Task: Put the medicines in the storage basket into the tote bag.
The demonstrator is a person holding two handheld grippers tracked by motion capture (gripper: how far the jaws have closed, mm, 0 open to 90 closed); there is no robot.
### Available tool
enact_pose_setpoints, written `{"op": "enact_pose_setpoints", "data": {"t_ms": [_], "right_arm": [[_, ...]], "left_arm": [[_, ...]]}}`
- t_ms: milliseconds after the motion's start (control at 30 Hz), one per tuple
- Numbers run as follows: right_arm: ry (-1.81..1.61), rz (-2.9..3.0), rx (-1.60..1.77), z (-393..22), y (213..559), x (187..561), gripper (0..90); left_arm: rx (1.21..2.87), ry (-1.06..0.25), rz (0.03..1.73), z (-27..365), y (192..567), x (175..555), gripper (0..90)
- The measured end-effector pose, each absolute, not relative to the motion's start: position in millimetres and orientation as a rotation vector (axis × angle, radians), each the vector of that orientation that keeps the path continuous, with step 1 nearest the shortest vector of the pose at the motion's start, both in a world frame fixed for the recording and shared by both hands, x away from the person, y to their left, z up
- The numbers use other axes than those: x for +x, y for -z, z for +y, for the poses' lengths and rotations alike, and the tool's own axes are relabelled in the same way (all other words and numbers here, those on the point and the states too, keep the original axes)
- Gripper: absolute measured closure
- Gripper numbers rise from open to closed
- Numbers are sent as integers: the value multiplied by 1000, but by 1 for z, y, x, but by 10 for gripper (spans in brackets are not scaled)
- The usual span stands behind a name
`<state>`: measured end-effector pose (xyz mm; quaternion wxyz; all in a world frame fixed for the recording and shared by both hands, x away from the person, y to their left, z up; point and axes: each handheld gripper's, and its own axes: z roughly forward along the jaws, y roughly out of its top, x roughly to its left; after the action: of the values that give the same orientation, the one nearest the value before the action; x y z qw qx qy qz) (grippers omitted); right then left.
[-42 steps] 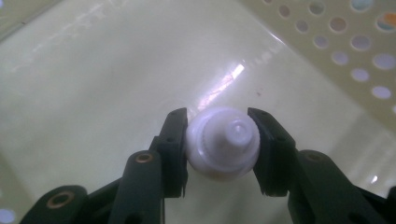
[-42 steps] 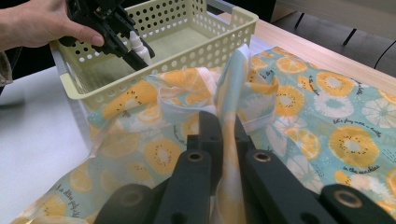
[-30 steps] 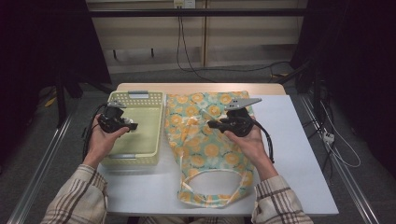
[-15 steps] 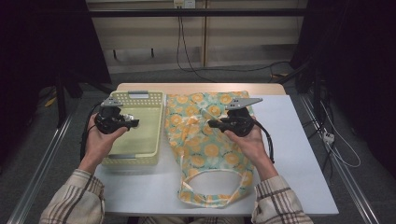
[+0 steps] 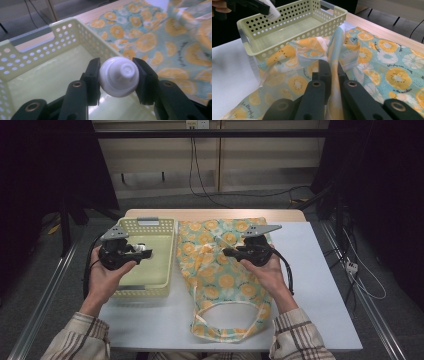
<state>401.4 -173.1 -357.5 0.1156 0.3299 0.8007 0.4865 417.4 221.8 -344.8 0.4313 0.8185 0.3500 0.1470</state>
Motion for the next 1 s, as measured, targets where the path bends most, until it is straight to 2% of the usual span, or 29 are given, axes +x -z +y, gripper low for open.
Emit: {"op": "enact_pose_setpoints", "data": {"t_ms": [500,800,1000], "right_arm": [[-1437,2340,965,-174,357,401,900],[-1437,2340,964,-175,357,402,900],[-1434,2344,958,-173,358,402,900]], "left_arm": [[1993,-300,745,194,337,383,604],[2018,-295,678,173,331,364,604],[2020,-248,637,153,331,355,604]]}}
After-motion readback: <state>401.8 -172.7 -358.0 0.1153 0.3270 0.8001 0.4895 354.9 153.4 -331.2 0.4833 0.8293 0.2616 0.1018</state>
